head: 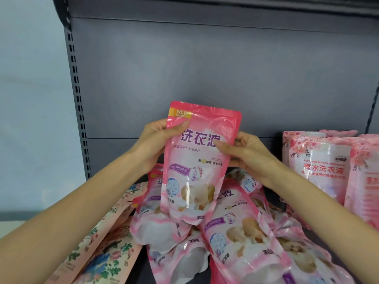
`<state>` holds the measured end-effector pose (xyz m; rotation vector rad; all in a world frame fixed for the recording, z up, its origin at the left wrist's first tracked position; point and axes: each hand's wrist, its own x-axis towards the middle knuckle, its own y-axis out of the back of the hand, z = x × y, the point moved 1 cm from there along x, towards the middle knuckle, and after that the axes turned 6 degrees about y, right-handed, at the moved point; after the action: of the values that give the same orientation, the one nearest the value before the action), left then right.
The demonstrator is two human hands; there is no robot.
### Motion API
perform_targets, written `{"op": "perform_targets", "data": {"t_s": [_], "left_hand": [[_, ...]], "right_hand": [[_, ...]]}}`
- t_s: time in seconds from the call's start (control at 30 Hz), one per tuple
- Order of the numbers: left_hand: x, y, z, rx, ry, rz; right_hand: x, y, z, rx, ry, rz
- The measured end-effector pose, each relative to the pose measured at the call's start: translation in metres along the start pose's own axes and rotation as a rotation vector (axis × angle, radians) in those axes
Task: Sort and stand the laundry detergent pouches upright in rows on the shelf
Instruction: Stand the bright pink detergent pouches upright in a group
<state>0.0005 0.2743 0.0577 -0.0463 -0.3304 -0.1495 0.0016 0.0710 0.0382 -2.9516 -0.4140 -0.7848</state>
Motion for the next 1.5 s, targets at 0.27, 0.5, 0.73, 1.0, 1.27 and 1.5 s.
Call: {"op": "perform_targets", "data": {"t_s": [0.27, 0.5, 0.73, 1.0, 1.27, 1.5], "left_hand": [[-0.006, 0.011, 0.003, 0.032, -0.032, 0.047], [-0.007, 0.031, 0.010, 0.010, -0.084, 0.127], [-0.011, 0.047, 0.005, -0.024, -0.045, 0.153], [-0.008, 0.048, 0.001, -0.028, -0.039, 0.164], [-0.003, 0.045, -0.003, -0.012, -0.018, 0.177], [-0.003, 0.045, -0.004, -0.015, -0.009, 0.175]], "right_hand": [[0.005, -0.013, -0.002, -0.041, 0.023, 0.065], [0.022, -0.032, -0.007, -0.076, 0.042, -0.009], [0.029, 0.003, 0.010, -0.243, -0.061, -0.215], [0.021, 0.050, 0.058, -0.849, -0.123, -0.404], [0.019, 0.048, 0.057, -1.155, -0.262, -0.622], [0.017, 0.044, 0.059, -1.014, -0.179, -0.462]]}}
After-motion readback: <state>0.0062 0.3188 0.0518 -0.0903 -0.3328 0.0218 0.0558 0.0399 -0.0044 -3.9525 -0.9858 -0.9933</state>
